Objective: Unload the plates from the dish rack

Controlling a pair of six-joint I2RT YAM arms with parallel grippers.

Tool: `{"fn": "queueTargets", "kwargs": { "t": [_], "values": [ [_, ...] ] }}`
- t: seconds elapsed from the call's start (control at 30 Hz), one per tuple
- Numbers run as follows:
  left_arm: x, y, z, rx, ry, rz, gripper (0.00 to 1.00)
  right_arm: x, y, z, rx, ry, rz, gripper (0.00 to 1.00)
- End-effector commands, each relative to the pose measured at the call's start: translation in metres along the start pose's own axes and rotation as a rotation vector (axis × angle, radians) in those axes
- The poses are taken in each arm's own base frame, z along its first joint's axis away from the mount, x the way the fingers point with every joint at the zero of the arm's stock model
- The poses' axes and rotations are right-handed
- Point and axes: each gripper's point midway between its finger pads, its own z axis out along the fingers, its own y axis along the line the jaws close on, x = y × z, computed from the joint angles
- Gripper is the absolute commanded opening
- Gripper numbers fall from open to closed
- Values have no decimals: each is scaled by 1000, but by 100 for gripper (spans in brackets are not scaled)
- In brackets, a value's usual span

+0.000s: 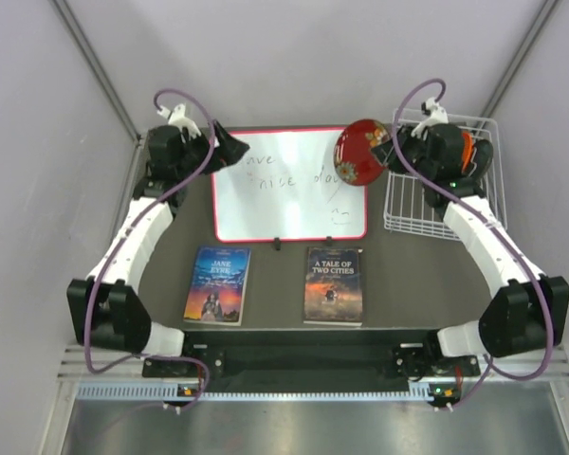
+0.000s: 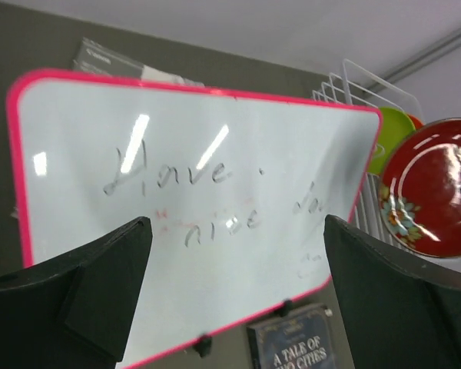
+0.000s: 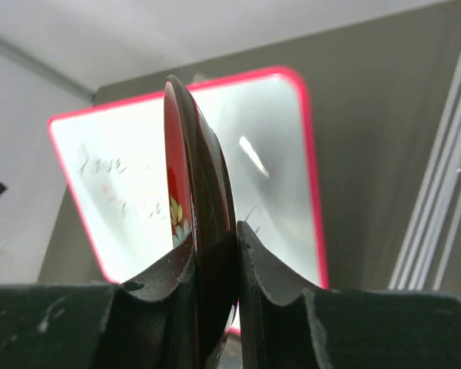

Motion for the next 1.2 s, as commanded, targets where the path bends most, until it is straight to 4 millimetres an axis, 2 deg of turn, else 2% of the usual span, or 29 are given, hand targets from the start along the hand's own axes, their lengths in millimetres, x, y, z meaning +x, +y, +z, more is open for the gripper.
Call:
{"fn": "queueTargets", "kwargs": {
  "t": [0.0, 0.17, 0.3, 0.43, 0.73, 0.97, 1.07, 1.1, 1.13, 1.17],
  "values": [
    [19, -47, -30, 159, -16, -67, 97, -24, 76, -36, -272, -113, 2, 0],
    [69, -60, -48, 190, 56, -96, 97, 7, 88, -47, -319, -61, 10, 0],
    [90, -67, -52, 231, 58, -109, 96, 28, 96, -51, -349, -22, 44, 0],
    [95, -82, -55, 300, 33, -104, 97, 50, 110, -52, -399, 20, 75, 0],
    [117, -112, -52, 421, 51, -115, 96, 79, 142, -53, -530, 74, 170, 0],
    [131, -111, -48, 421, 60, -98, 95, 86, 165, -56, -660, 93, 236, 0],
    [132, -111, -46, 419, 50, -96, 78, 91, 170, -58, -700, 99, 259, 0],
    [131, -110, -45, 413, 50, -93, 67, 93, 173, -60, -717, 107, 279, 0],
    [133, -107, -44, 399, 58, -85, 62, 98, 171, -60, -723, 118, 291, 0],
    [132, -105, -43, 388, 51, -83, 56, 93, 178, -66, -778, 102, 291, 0]
  ]
}}
